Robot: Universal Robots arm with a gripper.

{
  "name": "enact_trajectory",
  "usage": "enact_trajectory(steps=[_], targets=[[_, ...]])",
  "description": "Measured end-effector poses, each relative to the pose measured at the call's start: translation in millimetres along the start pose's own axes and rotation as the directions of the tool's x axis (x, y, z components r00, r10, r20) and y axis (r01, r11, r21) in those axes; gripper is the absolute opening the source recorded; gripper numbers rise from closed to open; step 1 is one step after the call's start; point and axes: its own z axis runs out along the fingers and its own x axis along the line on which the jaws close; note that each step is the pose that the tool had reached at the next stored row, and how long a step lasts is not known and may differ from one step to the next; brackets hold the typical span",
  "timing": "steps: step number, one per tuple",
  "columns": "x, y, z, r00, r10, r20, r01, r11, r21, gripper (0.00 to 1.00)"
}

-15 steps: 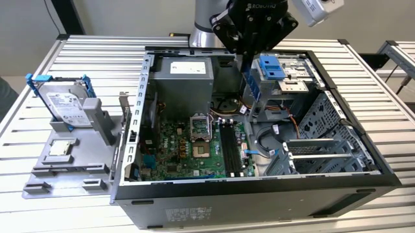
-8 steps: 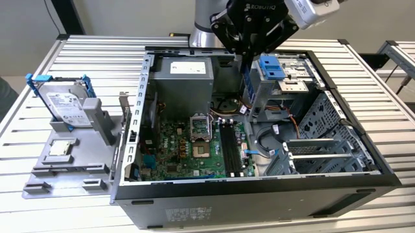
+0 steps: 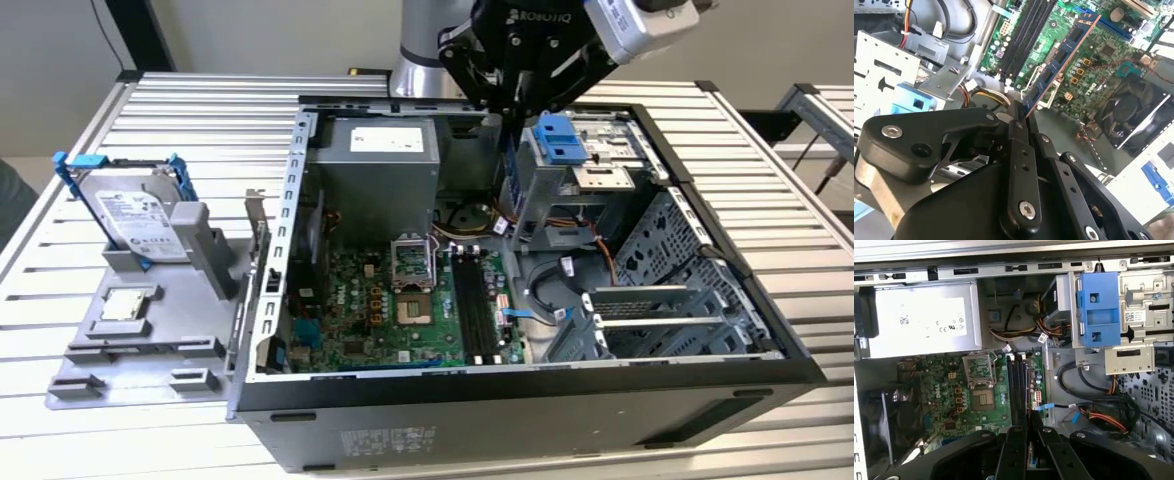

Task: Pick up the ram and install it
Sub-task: 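Press down the ram until it locks into place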

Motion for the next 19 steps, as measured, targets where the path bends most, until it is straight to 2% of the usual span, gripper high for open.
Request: enact_trajectory(steps=[3,6,11,19], targets=[[-10.5,1.1,5.3,1.0,-0.001,-0.0002,0.001,1.0,0.0002,0.0],[-15.8,1.8,10.8,0.9999,-0.011,-0.0003,0.011,0.9999,0.0017,0.0],[-16.4,1.7,20.0,0.9992,-0.041,-0.0008,0.041,0.9992,0.0008,0.0],[-15.9,1.4,34.5,0.9991,-0.042,-0.0009,0.042,0.9991,0.0007,0.0]])
